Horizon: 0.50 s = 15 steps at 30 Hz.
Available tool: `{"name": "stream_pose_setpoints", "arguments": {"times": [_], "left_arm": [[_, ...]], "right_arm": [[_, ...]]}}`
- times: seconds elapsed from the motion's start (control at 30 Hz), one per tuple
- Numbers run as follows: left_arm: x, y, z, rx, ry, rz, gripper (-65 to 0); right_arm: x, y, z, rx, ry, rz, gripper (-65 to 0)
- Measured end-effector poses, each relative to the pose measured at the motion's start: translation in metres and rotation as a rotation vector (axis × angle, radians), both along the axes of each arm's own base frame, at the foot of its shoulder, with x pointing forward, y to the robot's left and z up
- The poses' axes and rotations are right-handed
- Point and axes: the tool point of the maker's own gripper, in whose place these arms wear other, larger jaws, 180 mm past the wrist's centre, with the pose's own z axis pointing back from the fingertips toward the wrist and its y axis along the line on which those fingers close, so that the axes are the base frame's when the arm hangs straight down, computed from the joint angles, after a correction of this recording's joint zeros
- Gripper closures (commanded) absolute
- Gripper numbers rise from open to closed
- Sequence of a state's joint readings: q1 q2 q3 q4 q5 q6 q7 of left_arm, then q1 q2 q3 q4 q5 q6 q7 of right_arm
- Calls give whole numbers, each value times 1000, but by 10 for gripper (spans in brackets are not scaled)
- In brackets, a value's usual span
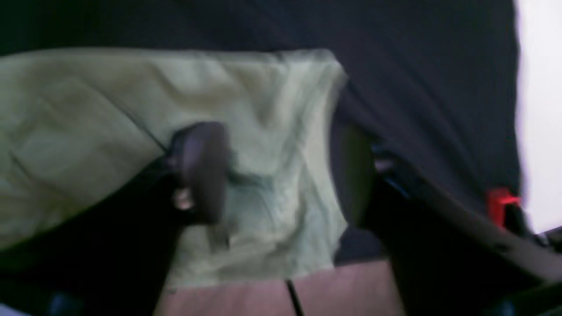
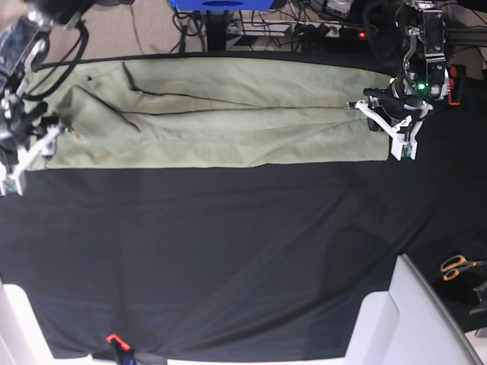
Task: Fold the T-shirt properly
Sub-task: 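Lower the folded edge onto the shirt and open both grippers, then smooth the strip ends with both grippers and release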
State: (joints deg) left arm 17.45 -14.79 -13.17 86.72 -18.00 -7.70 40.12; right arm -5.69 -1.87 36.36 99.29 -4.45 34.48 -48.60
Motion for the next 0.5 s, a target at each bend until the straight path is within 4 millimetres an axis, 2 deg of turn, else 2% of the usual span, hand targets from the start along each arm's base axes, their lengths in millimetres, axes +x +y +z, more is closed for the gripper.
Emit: {"name": "stream_pose_setpoints", "arguments": {"times": [0.1,0.13,0.2,0.33,0.5], "left_arm": [[0,0,0,1,1,0,0],[0,0,0,-1,0,0,0],[0,0,0,0,1,-1,0],[0,0,0,0,1,0,0],[-2,0,-1,0,3,0,0]], "right_arm": [[6,-4,-27,47,55,-4,-14],[9,-6,-34,61,57,-7,0],[12,-7,-49,96,72,-5,-26],[22,-4,-71,165,70,-10,-27],[34,-17,-84,198,48,-27,-27]]}}
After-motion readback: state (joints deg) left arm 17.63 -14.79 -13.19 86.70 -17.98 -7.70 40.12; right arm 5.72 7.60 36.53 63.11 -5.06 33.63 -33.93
